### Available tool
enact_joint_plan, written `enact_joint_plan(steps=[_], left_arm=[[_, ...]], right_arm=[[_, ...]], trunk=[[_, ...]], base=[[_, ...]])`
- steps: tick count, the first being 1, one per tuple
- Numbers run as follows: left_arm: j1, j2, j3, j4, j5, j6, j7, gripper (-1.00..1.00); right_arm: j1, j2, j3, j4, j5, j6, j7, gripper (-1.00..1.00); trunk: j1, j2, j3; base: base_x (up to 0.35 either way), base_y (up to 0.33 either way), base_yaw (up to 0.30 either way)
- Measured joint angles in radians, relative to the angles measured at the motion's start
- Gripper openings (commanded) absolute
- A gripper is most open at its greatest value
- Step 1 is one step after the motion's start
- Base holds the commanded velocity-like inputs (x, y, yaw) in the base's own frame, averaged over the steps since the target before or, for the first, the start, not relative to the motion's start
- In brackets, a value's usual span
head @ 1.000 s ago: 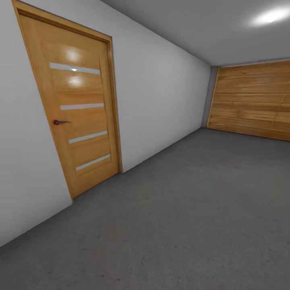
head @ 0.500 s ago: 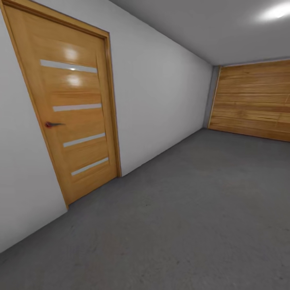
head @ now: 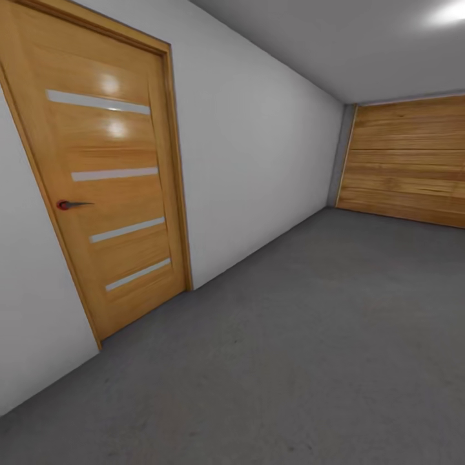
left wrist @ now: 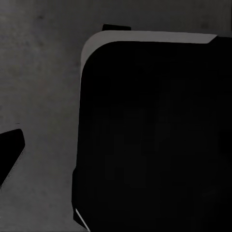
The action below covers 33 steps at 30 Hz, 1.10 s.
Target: Move the two storage containers from the living room to the garage. In the garage, place one container on the floor and stack the other container on top of it (either order is fine).
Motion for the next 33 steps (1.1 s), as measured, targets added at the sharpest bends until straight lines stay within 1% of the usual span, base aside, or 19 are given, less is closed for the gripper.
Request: enact_joint_plan(steps=[2, 4, 33], left_arm=[[0.0, 0.001, 0.0, 0.0, 0.0, 0.0, 0.0, 1.0], [0.0, 0.0, 0.0, 0.0, 0.0, 0.0, 0.0, 1.0], [0.0, 0.0, 0.0, 0.0, 0.0, 0.0, 0.0, 1.0]], right_arm=[[0.0, 0.0, 0.001, 0.0, 0.0, 0.001, -0.001, 1.0], [0.0, 0.0, 0.001, 0.0, 0.002, 0.0, -0.001, 1.0], [0.0, 0.0, -0.001, 0.0, 0.0, -0.001, -0.001, 1.0]], trunk=[[0.0, 0.0, 0.0], [0.0, 0.0, 0.0], [0.0, 0.0, 0.0]], base=[[0.32, 0.0, 0.0], [0.32, 0.0, 0.207], [0.32, -0.005, 0.267]])
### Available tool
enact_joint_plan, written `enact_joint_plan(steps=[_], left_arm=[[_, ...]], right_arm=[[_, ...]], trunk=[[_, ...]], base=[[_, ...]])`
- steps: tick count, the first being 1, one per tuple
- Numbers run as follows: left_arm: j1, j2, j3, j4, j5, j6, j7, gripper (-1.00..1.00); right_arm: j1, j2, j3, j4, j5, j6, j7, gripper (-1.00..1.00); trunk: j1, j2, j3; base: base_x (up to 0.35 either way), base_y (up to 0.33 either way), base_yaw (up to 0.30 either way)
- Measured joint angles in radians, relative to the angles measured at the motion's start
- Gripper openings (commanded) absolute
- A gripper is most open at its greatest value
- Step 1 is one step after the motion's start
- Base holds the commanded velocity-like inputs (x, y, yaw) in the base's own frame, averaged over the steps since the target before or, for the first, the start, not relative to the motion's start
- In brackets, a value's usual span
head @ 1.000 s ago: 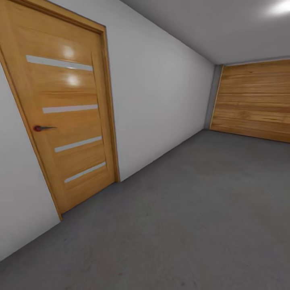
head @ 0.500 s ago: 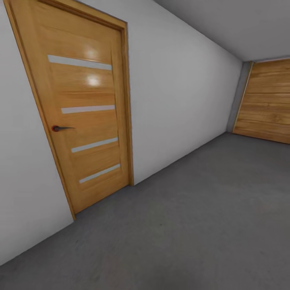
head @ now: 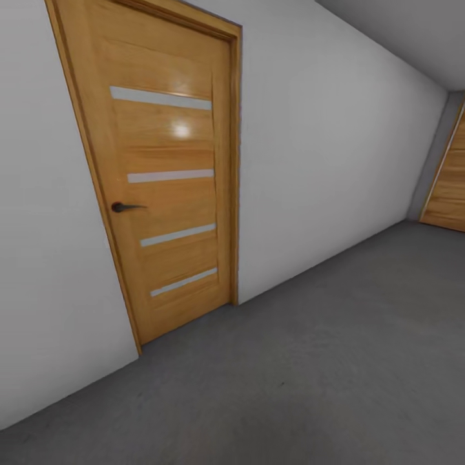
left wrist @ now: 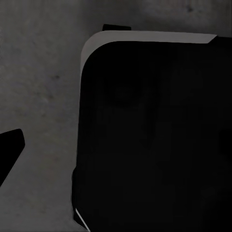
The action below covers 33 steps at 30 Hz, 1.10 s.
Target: Move the two storage containers from the living room to the garage. In the garage, place one container on the floor and stack the other container on top of it (either order is fine).
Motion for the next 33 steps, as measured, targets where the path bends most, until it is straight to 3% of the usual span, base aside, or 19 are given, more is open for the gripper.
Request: enact_joint_plan(steps=[7, 33], left_arm=[[0.0, -0.001, 0.0, 0.0, 0.0, 0.0, 0.0, 1.0], [0.0, -0.001, 0.0, 0.0, 0.0, 0.0, 0.0, 1.0]], right_arm=[[0.0, -0.001, -0.003, 0.0, -0.001, 0.001, 0.0, 1.0], [0.0, -0.001, -0.002, 0.0, -0.001, 0.0, 0.0, 1.0]], trunk=[[0.0, 0.0, 0.0], [0.0, 0.0, 0.0]], base=[[0.315, -0.129, 0.125], [0.307, -0.176, 0.003]])
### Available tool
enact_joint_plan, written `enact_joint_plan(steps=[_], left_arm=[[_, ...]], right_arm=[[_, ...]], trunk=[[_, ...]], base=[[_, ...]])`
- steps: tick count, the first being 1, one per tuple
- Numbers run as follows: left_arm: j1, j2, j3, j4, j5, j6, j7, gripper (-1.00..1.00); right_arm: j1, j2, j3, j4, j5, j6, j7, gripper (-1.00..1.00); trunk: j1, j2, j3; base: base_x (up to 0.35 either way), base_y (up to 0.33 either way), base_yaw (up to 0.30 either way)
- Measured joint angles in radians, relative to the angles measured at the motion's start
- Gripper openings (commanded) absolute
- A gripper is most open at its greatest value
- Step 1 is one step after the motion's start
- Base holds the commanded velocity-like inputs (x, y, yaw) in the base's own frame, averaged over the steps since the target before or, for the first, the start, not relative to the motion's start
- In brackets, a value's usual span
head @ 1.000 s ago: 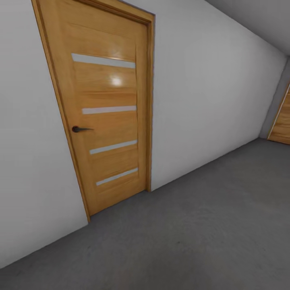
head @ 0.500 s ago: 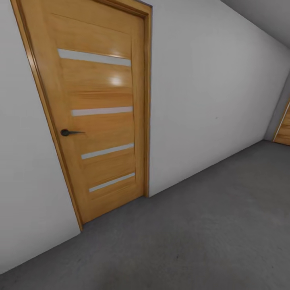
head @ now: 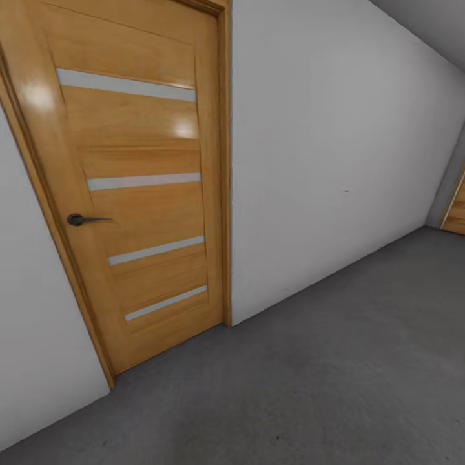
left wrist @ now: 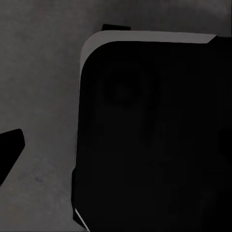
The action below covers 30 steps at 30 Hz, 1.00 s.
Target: Move the two storage containers from the living room to the garage. In the garage, place one container on the floor and stack the other container on top of it (either order is fine).
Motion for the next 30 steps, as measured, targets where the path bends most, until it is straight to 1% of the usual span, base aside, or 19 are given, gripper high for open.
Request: enact_joint_plan(steps=[3, 7, 25, 30], left_arm=[[0.0, 0.0, 0.0, 0.0, 0.0, 0.0, 0.0, 1.0], [0.0, 0.0, 0.0, 0.0, 0.0, 0.0, 0.0, 1.0], [0.0, 0.001, 0.0, 0.0, 0.001, -0.001, 0.0, 1.0], [0.0, 0.001, 0.0, 0.0, 0.018, -0.004, 0.0, 1.0]], right_arm=[[0.0, 0.001, -0.001, 0.0, 0.0, 0.001, 0.0, 1.0], [0.0, 0.0, 0.002, 0.0, 0.003, 0.0, 0.0, 1.0], [0.0, -0.002, 0.003, 0.0, 0.002, -0.001, 0.0, 1.0], [0.0, -0.002, 0.002, 0.0, 0.002, -0.001, 0.0, 1.0]], trunk=[[0.0, 0.0, 0.0], [0.0, 0.0, 0.0], [0.0, 0.0, 0.0], [0.0, 0.0, 0.0]], base=[[0.306, -0.18, 0.003], [0.306, -0.18, 0.17], [0.305, -0.18, 0.262], [0.305, -0.18, 0.27]])
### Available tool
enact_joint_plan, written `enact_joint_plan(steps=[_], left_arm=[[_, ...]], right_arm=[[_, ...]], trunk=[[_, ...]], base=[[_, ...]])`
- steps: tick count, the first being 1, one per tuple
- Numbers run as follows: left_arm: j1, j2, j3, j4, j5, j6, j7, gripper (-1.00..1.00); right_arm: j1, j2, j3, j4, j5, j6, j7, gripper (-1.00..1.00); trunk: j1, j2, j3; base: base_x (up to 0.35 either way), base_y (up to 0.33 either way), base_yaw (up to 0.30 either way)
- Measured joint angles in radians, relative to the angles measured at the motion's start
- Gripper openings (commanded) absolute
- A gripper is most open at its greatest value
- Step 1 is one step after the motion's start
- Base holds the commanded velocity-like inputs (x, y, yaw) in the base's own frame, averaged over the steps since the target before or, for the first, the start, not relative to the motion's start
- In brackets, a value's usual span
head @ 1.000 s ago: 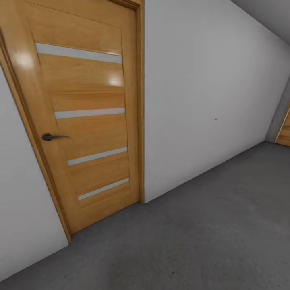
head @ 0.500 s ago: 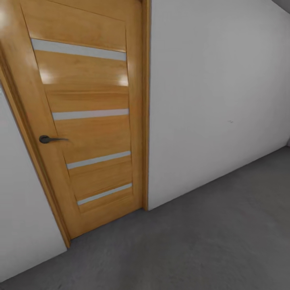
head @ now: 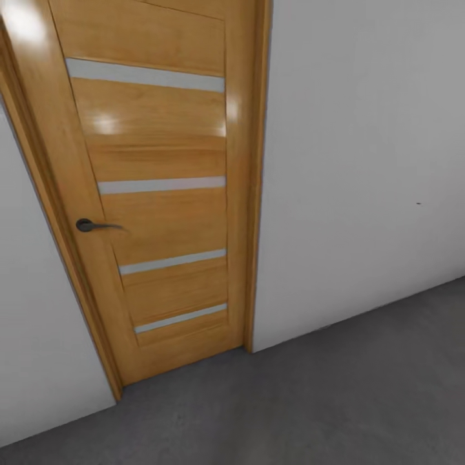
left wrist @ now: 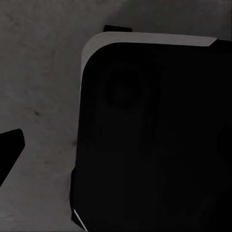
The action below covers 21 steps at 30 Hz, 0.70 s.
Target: Move the two storage containers from the living room to the garage. In the garage, place one container on the floor and stack the other container on top of it (either order is fine).
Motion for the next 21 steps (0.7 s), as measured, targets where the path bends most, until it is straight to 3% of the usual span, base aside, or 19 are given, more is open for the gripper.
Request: enact_joint_plan(steps=[21], left_arm=[[0.0, 0.002, 0.0, -0.001, 0.01, -0.004, 0.0, 1.0]], right_arm=[[0.0, -0.001, -0.001, 0.0, 0.0, 0.0, 0.0, 1.0]], trunk=[[0.0, 0.0, 0.0]], base=[[0.26, -0.169, 0.27]])
